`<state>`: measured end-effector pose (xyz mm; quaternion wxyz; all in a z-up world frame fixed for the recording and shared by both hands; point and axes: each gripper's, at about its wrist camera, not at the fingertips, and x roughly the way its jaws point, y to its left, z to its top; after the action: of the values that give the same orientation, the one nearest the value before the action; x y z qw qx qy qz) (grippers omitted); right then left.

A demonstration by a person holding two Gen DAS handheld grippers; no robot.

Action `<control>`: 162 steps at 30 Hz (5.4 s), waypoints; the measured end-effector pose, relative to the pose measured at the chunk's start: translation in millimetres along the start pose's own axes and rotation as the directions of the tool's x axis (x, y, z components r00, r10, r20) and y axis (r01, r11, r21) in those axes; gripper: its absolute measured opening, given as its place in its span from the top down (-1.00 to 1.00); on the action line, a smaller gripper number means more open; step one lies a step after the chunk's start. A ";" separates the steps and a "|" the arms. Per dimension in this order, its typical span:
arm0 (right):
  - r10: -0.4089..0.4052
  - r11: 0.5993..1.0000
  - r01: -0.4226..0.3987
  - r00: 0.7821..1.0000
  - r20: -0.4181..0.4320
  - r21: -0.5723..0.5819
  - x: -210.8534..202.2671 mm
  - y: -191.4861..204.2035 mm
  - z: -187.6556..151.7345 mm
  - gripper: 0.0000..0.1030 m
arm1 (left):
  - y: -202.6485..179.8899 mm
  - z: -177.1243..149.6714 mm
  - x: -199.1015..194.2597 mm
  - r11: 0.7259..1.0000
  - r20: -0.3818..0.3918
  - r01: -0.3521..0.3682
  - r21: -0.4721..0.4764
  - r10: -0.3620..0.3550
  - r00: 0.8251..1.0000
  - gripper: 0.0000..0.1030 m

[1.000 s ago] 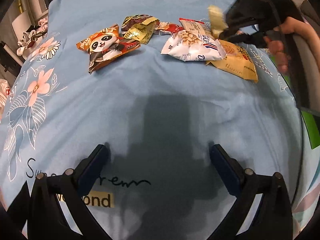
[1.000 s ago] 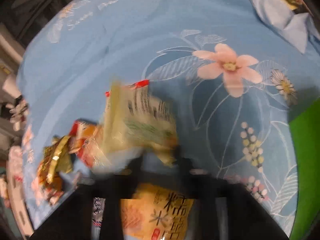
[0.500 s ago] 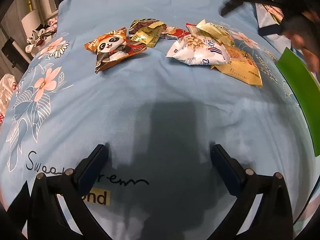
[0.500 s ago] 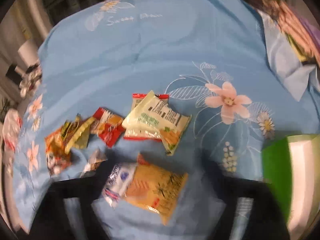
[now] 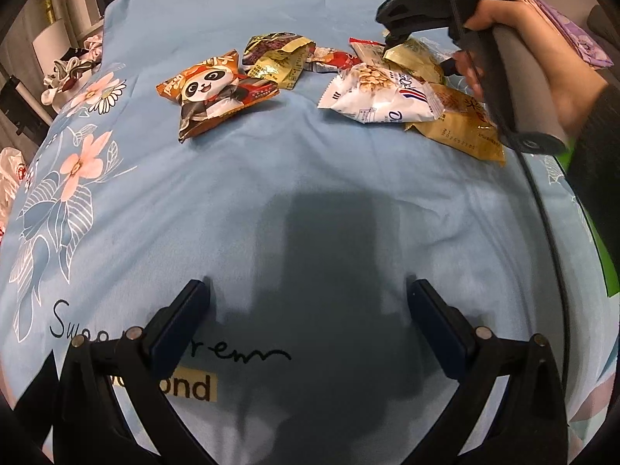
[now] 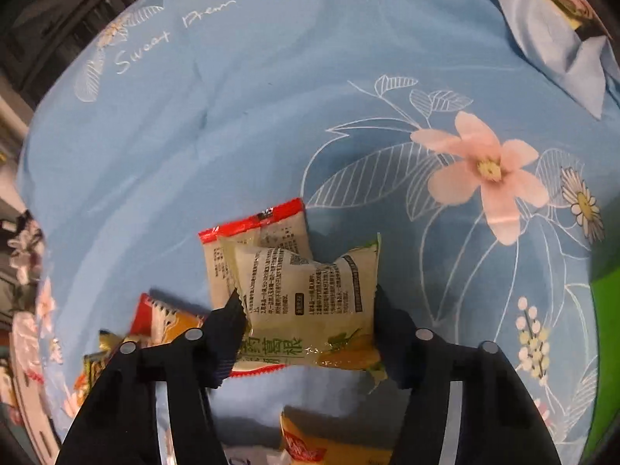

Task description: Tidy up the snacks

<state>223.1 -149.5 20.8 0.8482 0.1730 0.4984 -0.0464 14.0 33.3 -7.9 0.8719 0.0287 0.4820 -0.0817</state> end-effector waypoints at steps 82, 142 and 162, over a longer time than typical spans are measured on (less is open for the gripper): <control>0.242 0.931 -0.334 0.868 0.433 0.148 -243.6 -210.8 -175.1 0.36 | -217.6 44.6 -120.1 0.742 0.138 0.544 0.392 -0.632 0.763 0.68; 0.009 0.991 -0.010 1.000 -0.006 -0.137 13.9 31.6 -13.8 -0.30 | 5.0 -8.4 -44.8 0.972 0.096 0.179 -0.152 -0.166 0.982 -0.99; 0.360 0.933 -0.360 0.932 -0.042 0.009 -104.4 -52.8 -209.8 -0.31 | -46.4 -47.7 -47.3 0.856 0.025 0.517 0.023 -0.517 0.856 -0.97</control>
<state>-16.2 -137.4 4.7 0.8313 0.2629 0.4765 0.1130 -58.4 -0.8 8.0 0.8250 -0.0963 0.4581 -0.3166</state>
